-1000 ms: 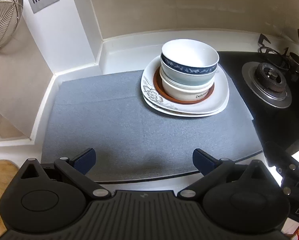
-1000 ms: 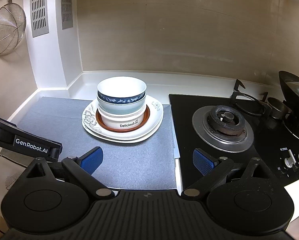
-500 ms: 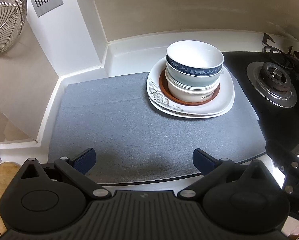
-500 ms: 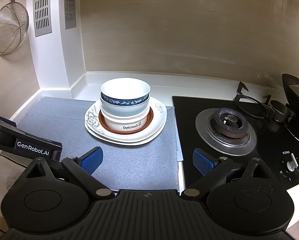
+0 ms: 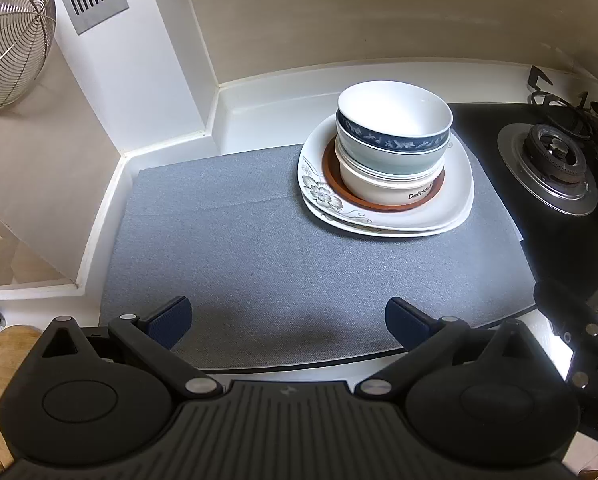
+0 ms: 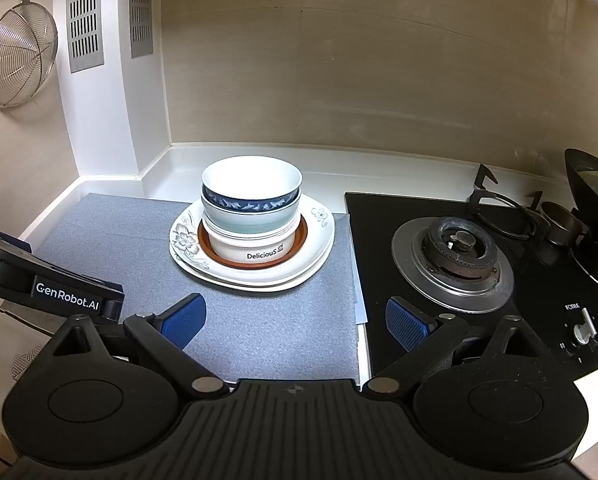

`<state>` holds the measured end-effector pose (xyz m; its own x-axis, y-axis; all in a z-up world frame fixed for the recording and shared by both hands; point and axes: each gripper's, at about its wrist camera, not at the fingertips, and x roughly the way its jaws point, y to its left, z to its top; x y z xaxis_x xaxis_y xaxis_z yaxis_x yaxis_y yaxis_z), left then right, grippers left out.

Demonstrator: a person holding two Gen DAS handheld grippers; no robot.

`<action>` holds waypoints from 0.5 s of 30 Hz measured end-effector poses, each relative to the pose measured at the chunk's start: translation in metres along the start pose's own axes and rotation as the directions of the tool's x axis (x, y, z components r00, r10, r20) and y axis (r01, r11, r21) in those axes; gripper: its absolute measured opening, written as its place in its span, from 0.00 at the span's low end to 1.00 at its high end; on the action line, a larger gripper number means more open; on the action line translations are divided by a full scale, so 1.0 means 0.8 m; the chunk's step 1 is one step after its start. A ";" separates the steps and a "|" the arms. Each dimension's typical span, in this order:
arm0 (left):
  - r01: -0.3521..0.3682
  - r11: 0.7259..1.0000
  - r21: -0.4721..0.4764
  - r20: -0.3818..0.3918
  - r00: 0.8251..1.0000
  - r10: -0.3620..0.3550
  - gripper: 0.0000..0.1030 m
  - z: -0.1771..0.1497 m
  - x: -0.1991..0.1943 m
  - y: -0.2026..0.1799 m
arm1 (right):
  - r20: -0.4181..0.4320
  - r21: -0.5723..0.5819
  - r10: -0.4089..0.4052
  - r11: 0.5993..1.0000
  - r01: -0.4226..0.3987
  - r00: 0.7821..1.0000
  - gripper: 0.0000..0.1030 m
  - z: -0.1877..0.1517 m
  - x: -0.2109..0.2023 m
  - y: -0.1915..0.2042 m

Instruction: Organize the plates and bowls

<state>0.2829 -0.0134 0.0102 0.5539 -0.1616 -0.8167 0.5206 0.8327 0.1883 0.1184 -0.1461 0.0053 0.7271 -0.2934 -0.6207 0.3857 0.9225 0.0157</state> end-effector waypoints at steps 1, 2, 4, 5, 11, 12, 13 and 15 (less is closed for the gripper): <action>-0.001 1.000 0.000 0.001 1.000 0.001 1.00 0.000 0.000 0.000 | 0.000 0.000 0.000 1.000 0.000 1.000 0.94 0.000 0.000 0.000; -0.001 1.000 0.000 0.002 1.000 0.001 1.00 0.000 0.000 0.000 | 0.001 0.000 0.000 1.000 0.000 1.000 0.94 0.000 0.000 0.000; -0.002 1.000 -0.002 0.003 1.000 0.002 1.00 0.001 0.000 0.001 | 0.002 -0.003 0.001 1.000 -0.001 1.000 0.94 0.000 0.000 0.002; -0.002 1.000 -0.003 0.003 1.000 0.002 1.00 0.001 -0.001 0.002 | 0.003 -0.005 0.001 1.000 -0.001 1.000 0.94 0.000 0.000 0.002; -0.004 1.000 -0.009 0.009 1.000 0.004 1.00 0.002 -0.003 0.006 | 0.005 -0.017 0.006 1.000 -0.006 1.000 0.94 0.002 0.000 0.005; -0.003 1.000 -0.009 0.009 1.000 0.003 1.00 0.003 -0.003 0.006 | 0.005 -0.018 0.007 1.000 -0.007 1.000 0.94 0.003 0.000 0.005; -0.004 1.000 -0.009 0.008 1.000 0.004 1.00 0.002 -0.003 0.006 | 0.005 -0.019 0.008 1.000 -0.007 1.000 0.94 0.002 0.000 0.005; -0.006 1.000 -0.008 0.009 1.000 0.006 1.00 0.002 -0.003 0.006 | 0.005 -0.022 0.010 1.000 -0.010 1.000 0.94 0.004 0.002 0.005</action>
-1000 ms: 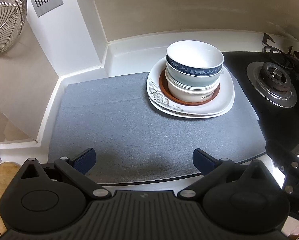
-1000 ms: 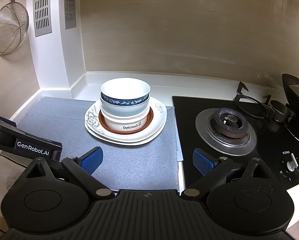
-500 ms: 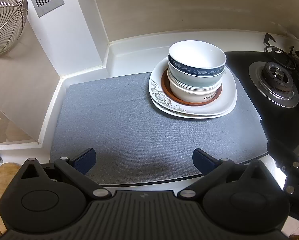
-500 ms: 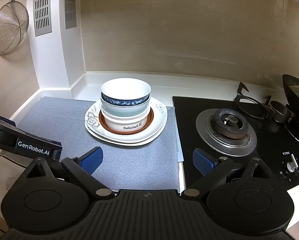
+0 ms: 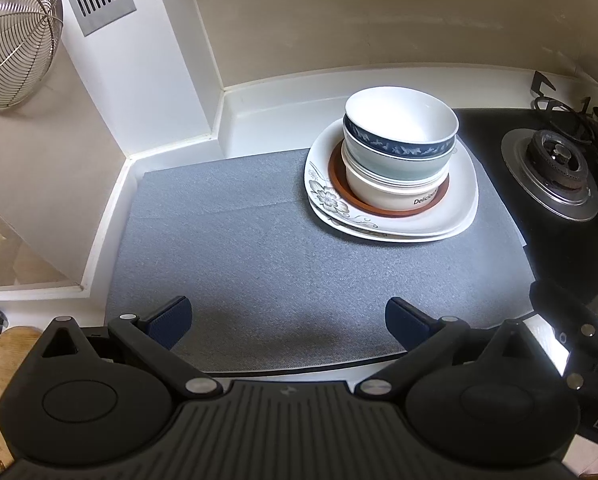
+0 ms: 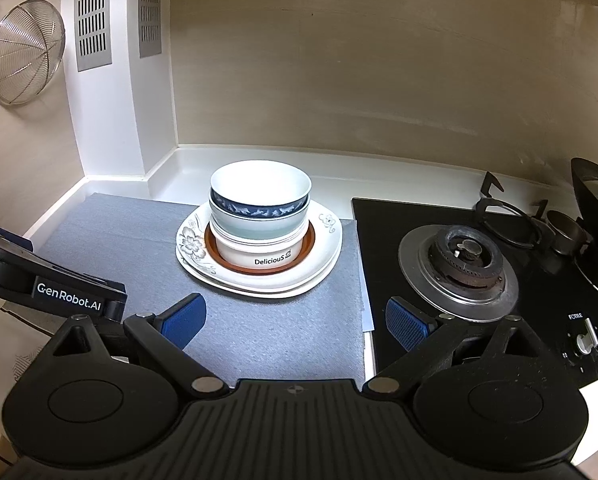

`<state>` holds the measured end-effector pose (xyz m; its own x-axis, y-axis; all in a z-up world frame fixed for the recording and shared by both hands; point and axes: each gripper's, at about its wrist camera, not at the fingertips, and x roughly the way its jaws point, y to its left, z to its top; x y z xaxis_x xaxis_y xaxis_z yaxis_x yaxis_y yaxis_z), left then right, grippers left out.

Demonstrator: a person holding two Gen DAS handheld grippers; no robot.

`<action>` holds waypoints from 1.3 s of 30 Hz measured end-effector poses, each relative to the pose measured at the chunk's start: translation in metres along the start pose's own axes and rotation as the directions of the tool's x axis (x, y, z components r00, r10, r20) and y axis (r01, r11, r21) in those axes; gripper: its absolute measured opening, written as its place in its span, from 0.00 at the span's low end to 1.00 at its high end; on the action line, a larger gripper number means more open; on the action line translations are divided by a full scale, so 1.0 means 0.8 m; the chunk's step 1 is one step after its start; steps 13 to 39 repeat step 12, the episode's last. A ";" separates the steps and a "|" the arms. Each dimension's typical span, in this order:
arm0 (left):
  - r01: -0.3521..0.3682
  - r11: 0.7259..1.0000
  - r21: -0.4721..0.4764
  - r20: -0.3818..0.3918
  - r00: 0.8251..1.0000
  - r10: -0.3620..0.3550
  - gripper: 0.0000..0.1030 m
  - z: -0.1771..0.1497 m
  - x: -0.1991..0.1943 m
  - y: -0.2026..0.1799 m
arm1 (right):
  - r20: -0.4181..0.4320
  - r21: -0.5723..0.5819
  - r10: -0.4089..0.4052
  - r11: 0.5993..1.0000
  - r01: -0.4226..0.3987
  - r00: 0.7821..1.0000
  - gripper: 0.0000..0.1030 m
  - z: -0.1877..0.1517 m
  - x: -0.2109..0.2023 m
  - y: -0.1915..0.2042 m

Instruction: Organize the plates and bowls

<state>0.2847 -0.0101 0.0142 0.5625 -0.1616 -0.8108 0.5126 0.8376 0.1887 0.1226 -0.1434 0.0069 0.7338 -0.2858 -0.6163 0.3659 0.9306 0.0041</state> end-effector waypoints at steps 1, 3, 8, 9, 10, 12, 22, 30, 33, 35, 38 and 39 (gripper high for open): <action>-0.001 1.000 0.001 0.000 1.000 0.001 1.00 0.000 0.000 0.000 | 0.000 -0.001 0.001 1.000 -0.001 1.000 0.94 0.001 0.001 0.001; -0.004 1.000 0.002 0.000 1.000 0.004 1.00 -0.001 -0.001 -0.001 | 0.000 -0.002 0.001 1.000 -0.001 1.000 0.94 0.001 0.001 0.001; 0.010 1.000 0.003 -0.004 1.000 -0.010 1.00 -0.001 0.000 -0.002 | -0.001 -0.002 0.000 1.000 0.000 1.000 0.94 0.002 0.001 0.001; 0.010 1.000 0.004 -0.003 1.000 -0.010 1.00 -0.001 0.000 -0.002 | -0.001 -0.002 0.000 1.000 0.000 1.000 0.94 0.002 0.000 0.001; 0.008 1.000 0.005 -0.004 1.000 -0.008 1.00 -0.002 0.000 -0.003 | -0.001 -0.002 0.000 1.000 0.000 1.000 0.94 0.002 0.000 0.001; 0.010 1.000 0.007 -0.004 1.000 -0.010 1.00 -0.001 0.001 -0.004 | -0.001 -0.003 -0.001 1.000 0.001 1.000 0.94 0.002 -0.001 0.001; 0.010 1.000 0.007 -0.004 1.000 -0.010 1.00 -0.001 0.001 -0.004 | -0.001 -0.003 -0.001 1.000 0.001 1.000 0.94 0.002 -0.001 0.001; 0.010 1.000 0.007 -0.004 1.000 -0.010 1.00 -0.001 0.001 -0.004 | -0.001 -0.003 -0.001 1.000 0.001 1.000 0.94 0.002 -0.001 0.001; 0.010 1.000 0.007 -0.004 1.000 -0.010 1.00 -0.001 0.001 -0.004 | -0.001 -0.003 -0.001 1.000 0.001 1.000 0.94 0.002 -0.001 0.001; 0.010 1.000 0.007 -0.004 1.000 -0.010 1.00 -0.001 0.001 -0.004 | -0.001 -0.003 -0.001 1.000 0.001 1.000 0.94 0.002 -0.001 0.001; 0.010 1.000 0.007 -0.004 1.000 -0.010 1.00 -0.001 0.001 -0.004 | -0.001 -0.003 -0.001 1.000 0.001 1.000 0.94 0.002 -0.001 0.001; 0.010 1.000 0.007 -0.004 1.000 -0.010 1.00 -0.001 0.001 -0.004 | -0.001 -0.003 -0.001 1.000 0.001 1.000 0.94 0.002 -0.001 0.001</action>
